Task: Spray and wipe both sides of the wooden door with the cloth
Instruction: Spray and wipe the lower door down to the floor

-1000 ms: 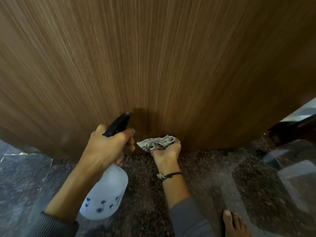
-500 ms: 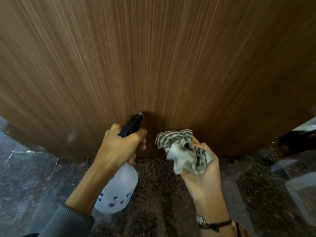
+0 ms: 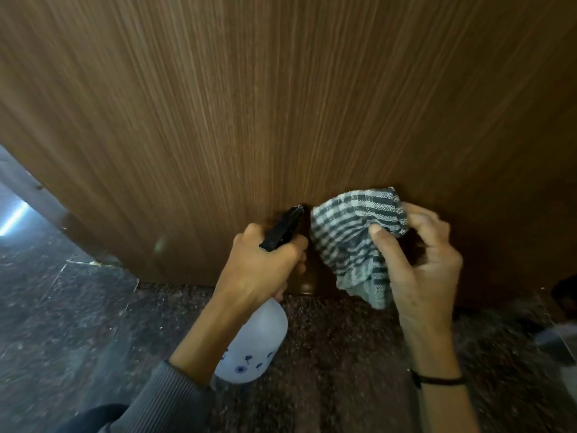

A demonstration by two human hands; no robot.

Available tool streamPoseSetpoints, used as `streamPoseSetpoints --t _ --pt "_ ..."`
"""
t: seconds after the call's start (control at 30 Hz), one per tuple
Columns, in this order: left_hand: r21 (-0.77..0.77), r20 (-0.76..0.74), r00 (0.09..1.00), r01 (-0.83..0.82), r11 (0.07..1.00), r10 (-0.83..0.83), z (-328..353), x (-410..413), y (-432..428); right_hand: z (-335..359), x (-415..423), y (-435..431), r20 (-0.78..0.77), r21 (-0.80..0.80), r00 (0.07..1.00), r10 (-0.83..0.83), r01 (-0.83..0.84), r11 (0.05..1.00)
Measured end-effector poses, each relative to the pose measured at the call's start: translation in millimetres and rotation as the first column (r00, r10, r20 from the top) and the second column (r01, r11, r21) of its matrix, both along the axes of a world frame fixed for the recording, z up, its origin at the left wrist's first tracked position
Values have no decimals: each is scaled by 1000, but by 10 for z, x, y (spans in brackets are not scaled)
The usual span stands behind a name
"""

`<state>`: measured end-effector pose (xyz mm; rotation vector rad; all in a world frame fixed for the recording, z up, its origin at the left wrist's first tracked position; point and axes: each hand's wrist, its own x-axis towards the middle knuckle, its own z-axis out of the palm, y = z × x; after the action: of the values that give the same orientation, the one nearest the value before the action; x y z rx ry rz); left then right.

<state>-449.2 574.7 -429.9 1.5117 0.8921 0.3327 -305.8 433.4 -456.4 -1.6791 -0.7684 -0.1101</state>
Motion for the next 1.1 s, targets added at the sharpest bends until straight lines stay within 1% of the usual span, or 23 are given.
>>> streamPoseSetpoints --t 0.03,0.07,0.1,0.17,0.2,0.3,0.4,0.47,0.5,0.57,0.63,0.67,0.73,0.8,0.87,0.9,0.93,1.0,1.03,1.07,1.1 --pt "1 -2 1000 3 1000 -3 -6 -2 1 -39 49 9 203 -64 974 -97 112 992" --pt "-2 -5 1000 3 1000 -3 -12 -4 2 -72 72 29 309 -54 937 -162 188 981" --pt "-7 -7 1000 2 1000 -2 -17 -7 3 -83 67 45 336 -16 918 -212 231 973" --pt "-11 -6 1000 7 1000 -7 -24 -2 1 -132 27 64 336 70 898 -284 276 959" --pt "-9 -5 1000 13 1000 -14 -27 3 -3 -162 8 64 350 91 884 -311 298 950" --pt "3 -6 1000 25 1000 -25 -26 25 -24 -239 -74 111 465 100 817 -340 333 937" --pt "1 0 999 38 999 -38 -19 41 -44 -340 -161 226 545 60 788 -288 306 950" --pt "-7 9 999 45 999 -45 -9 36 -64 -493 -155 209 631 -45 749 -204 297 954" --pt "-11 12 999 50 999 -49 -4 32 -68 -580 -132 174 678 -112 716 -166 324 939" --pt "-19 18 998 57 998 -56 2 7 -52 -729 -119 122 738 -267 669 -87 407 874" --pt "-22 24 999 45 999 -45 4 -30 -19 -808 -121 118 754 -363 656 -27 452 815" --pt "-16 26 999 39 999 -39 3 -47 -2 -812 -106 144 751 -374 660 -18 448 812" --pt "-2 42 999 30 1000 -30 13 -91 15 -728 -66 252 742 -345 670 -28 417 841" --pt "14 75 997 19 1000 -20 39 -128 17 -602 -50 399 742 -269 664 -89 417 868" --pt "24 116 993 -4 1000 1 70 -175 41 -556 -110 570 741 -227 656 -140 442 868" --pt "27 133 991 -13 1000 10 72 -206 60 -587 -166 634 751 -248 652 -102 422 872" --pt "35 145 989 -16 999 11 77 -227 75 -663 -221 666 770 -295 638 -7 366 883" --pt "54 146 989 -9 998 1 70 -263 91 -981 -268 582 794 -431 556 245 231 873" --pt "60 138 990 -1 998 -7 64 -276 85 -1189 -226 461 789 -479 532 308 219 850" --pt "62 131 991 9 998 -17 57 -291 77 -1378 -155 301 775 -513 550 311 259 818" --pt "62 125 992 15 998 -22 51 -307 75 -1500 -96 134 750 -529 611 254 322 785"
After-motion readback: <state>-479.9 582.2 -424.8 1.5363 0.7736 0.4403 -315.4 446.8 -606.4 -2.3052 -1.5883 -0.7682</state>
